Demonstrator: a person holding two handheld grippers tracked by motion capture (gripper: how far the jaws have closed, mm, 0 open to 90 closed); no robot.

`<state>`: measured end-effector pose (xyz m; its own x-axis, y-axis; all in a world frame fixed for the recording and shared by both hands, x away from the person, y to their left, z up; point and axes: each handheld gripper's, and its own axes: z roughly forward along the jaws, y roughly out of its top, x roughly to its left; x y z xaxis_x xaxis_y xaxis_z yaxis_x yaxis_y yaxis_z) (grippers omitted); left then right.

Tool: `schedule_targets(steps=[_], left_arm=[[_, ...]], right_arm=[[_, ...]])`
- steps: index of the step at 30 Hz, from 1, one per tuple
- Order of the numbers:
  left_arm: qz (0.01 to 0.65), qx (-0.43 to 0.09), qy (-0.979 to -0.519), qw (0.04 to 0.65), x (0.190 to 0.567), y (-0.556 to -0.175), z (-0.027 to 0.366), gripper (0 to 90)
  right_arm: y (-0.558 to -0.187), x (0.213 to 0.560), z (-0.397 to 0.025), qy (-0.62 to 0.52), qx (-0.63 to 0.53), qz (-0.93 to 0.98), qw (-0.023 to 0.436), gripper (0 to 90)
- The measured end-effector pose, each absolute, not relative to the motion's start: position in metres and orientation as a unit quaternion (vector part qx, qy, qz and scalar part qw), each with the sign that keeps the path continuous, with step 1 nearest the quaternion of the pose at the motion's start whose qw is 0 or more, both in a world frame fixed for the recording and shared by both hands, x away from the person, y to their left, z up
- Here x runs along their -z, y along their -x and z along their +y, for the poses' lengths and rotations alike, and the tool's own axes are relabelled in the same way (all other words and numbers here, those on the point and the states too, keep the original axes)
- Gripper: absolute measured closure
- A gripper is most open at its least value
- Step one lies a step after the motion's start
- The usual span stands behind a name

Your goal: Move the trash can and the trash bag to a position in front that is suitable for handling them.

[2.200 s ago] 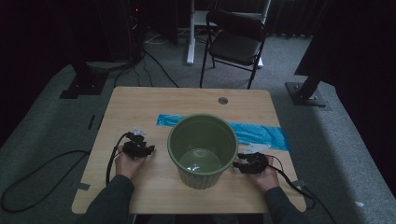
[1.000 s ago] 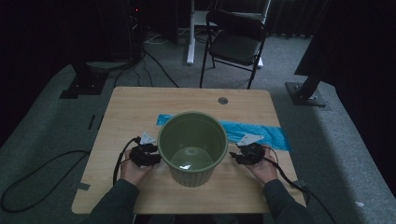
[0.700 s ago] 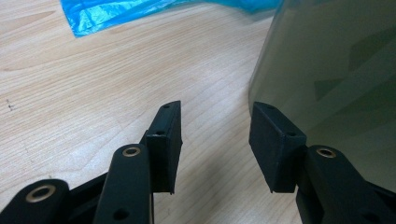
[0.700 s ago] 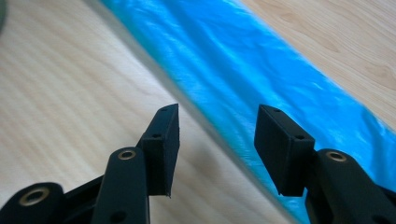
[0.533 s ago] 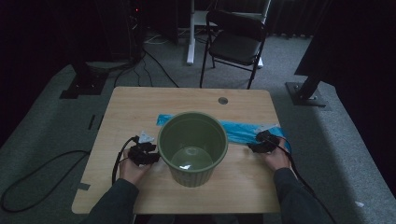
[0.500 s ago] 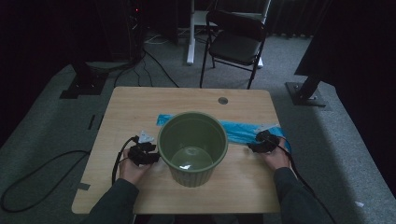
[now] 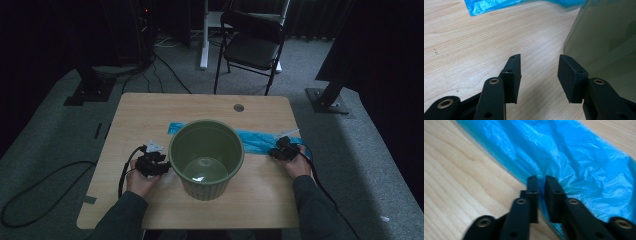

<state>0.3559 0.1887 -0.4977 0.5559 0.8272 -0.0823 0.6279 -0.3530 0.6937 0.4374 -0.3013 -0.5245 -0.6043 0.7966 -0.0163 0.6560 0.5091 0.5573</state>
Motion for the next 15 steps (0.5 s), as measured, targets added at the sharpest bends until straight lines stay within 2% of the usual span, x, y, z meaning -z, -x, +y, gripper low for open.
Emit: schedule_targets(steps=[4, 15], left_arm=[[0.448, -0.142, -0.81, 0.35, 0.498, -0.356, 0.189, 54.2], [0.446, -0.14, -0.811, 0.351, 0.498, -0.356, 0.187, 54.1]], right_arm=[[-0.424, 0.524, -0.295, -0.409, -0.249, 0.867, 0.139, 89.7], [-0.362, 0.521, -0.269, -0.353, -0.233, 0.897, 0.125, 89.7]])
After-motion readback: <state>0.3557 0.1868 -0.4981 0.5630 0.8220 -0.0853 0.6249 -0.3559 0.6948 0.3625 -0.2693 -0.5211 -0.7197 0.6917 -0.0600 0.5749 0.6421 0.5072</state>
